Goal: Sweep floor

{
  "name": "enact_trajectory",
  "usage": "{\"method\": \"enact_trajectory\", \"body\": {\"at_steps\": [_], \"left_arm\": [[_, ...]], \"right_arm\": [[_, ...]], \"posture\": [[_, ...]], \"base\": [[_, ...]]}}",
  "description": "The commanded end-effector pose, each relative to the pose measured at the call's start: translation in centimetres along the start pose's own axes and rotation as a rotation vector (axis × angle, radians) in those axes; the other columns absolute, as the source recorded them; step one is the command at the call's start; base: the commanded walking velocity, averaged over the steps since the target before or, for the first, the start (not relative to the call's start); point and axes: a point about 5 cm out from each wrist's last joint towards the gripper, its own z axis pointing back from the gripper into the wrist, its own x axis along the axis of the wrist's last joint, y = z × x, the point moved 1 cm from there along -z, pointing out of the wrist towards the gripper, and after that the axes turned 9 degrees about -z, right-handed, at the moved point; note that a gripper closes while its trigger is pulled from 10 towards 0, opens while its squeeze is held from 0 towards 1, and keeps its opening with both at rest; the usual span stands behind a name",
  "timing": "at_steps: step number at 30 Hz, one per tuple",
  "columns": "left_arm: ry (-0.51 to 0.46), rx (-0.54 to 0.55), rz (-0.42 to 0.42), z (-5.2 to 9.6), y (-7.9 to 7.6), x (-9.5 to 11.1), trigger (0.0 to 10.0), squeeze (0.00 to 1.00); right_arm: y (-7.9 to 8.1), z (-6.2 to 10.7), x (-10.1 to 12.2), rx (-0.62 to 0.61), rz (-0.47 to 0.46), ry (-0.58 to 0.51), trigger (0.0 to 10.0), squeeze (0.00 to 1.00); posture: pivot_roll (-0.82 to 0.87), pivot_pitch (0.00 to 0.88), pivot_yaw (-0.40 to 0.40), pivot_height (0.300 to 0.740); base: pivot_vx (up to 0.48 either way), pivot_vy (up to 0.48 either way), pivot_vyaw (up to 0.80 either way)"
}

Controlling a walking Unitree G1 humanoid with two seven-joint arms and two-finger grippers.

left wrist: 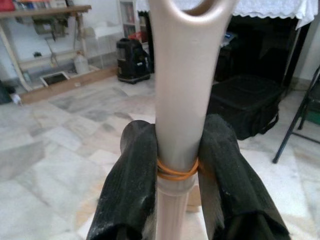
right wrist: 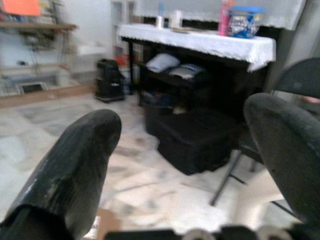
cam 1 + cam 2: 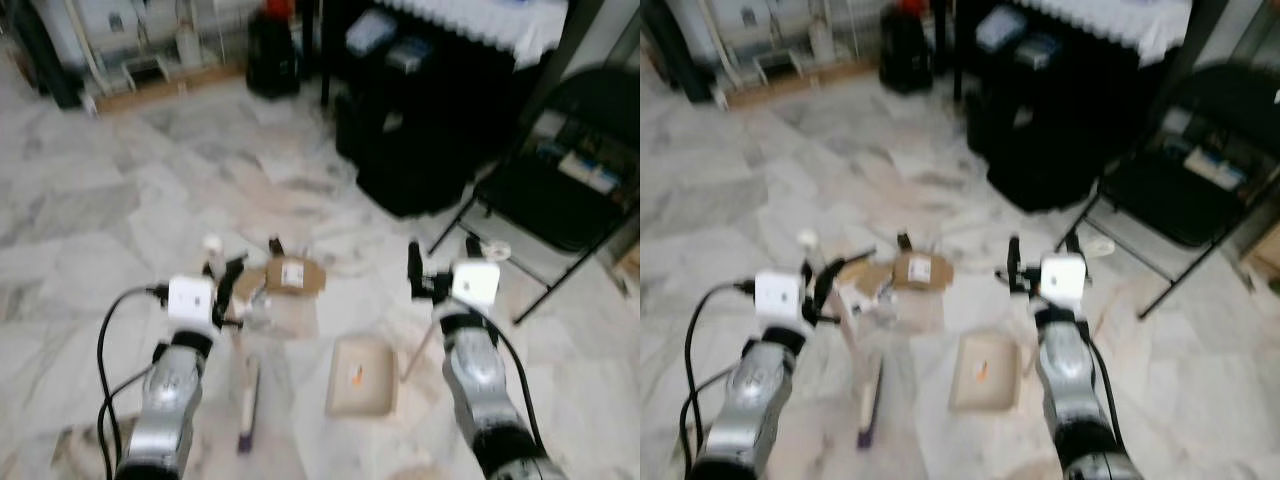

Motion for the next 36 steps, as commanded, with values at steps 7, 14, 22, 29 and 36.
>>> {"method": "enact_trajectory", "body": {"at_steps": [7, 14, 22, 29, 36], "left_arm": [[-0.046, 0.002, -0.018, -0.3, 0.0, 0.9, 10.0, 0.00], [-0.043, 0.006, -0.022, -0.3, 0.1, 0.8, 10.0, 0.00], [-0.041, 0.008, -0.021, -0.3, 0.1, 0.8, 10.0, 0.00], [-0.040, 0.004, -0.020, -0.3, 0.0, 0.7, 10.0, 0.00], [-0.039, 0.003, -0.021, -0.2, 0.0, 0.7, 10.0, 0.00]], "right_arm": [[0.0, -0.2, 0.6, -0.011, -0.010, -0.028, 10.0, 0.00], [-0.7, -0.4, 1.2, -0.066, 0.026, -0.055, 10.0, 0.00], [-3.8, -0.2, 1.2, -0.246, 0.070, -0.040, 10.0, 1.00], [-5.1, 0.4, 1.5, -0.332, 0.114, -0.045, 10.0, 1.00], [-6.2, 0.9, 0.4, -0.417, 0.114, 0.033, 10.0, 1.00]], "posture": [[0.03, 0.066, -0.037, 0.740], [0.03, 0.067, -0.037, 0.740], [0.03, 0.067, -0.037, 0.740], [0.02, 0.072, -0.036, 0.740], [0.02, 0.073, -0.036, 0.740]], "base": [[0.245, 0.000, 0.00], [0.000, 0.000, 0.00], [0.000, 0.000, 0.00], [0.000, 0.000, 0.00], [0.000, 0.000, 0.00]]}}
